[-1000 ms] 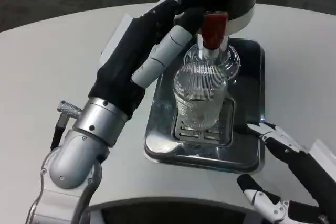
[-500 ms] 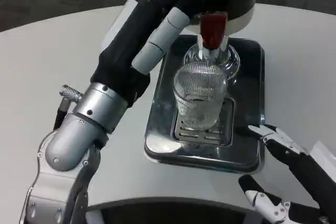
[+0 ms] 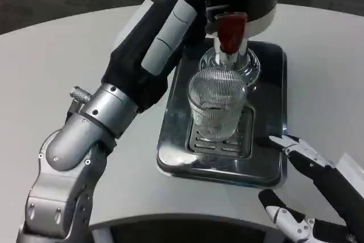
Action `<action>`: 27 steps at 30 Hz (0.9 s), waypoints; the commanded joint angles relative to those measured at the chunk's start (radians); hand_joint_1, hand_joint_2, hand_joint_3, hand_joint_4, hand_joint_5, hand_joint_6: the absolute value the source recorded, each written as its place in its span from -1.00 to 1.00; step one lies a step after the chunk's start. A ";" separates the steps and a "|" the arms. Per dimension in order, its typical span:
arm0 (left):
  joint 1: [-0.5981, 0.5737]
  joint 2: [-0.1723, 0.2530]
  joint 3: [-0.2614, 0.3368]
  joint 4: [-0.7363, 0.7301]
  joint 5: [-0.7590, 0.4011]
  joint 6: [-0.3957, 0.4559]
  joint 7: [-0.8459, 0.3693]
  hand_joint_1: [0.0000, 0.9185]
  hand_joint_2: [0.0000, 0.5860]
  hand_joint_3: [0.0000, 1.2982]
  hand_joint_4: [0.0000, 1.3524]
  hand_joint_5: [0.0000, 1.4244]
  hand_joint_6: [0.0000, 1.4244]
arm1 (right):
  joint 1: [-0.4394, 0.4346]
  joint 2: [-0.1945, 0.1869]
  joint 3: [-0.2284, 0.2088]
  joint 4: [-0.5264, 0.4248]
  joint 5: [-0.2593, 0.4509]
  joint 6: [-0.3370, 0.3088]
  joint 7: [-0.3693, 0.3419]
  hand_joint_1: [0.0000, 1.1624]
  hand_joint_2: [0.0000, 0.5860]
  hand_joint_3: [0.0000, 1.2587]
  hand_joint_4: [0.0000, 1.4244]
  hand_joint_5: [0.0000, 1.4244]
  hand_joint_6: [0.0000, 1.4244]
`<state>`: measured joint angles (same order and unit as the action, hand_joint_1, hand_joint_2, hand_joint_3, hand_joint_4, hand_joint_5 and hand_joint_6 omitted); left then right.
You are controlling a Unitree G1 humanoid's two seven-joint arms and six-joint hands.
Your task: Grasp the cup under the faucet to collect the drink, then remove the cup.
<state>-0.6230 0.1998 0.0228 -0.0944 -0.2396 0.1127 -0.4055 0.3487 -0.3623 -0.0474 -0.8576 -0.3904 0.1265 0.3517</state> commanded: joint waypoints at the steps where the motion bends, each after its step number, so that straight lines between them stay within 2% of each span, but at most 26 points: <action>1: -0.027 0.020 0.008 0.022 -0.023 -0.003 -0.038 -0.79 -0.77 -0.54 -0.61 -0.57 -0.60 | 0.013 0.006 0.003 -0.007 0.002 -0.012 -0.009 0.03 0.61 -0.74 -0.90 -0.98 -1.00; 15: -0.062 0.049 0.000 0.071 -0.015 -0.056 -0.105 -0.83 -0.77 -0.54 -0.58 -0.55 -0.60 | 0.013 0.006 0.005 -0.015 0.003 -0.012 -0.009 0.03 0.61 -0.74 -0.90 -0.98 -1.00; 27: -0.047 0.067 0.006 0.104 0.001 -0.095 -0.110 -0.89 -0.80 -0.39 -0.46 -0.47 -0.60 | 0.012 0.007 0.008 -0.021 0.003 -0.008 -0.010 0.03 0.61 -0.74 -0.88 -0.97 -1.00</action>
<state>-0.6782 0.2538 0.0236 -0.0013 -0.2392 0.0381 -0.5028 0.3506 -0.3621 -0.0413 -0.8675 -0.3903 0.1264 0.3492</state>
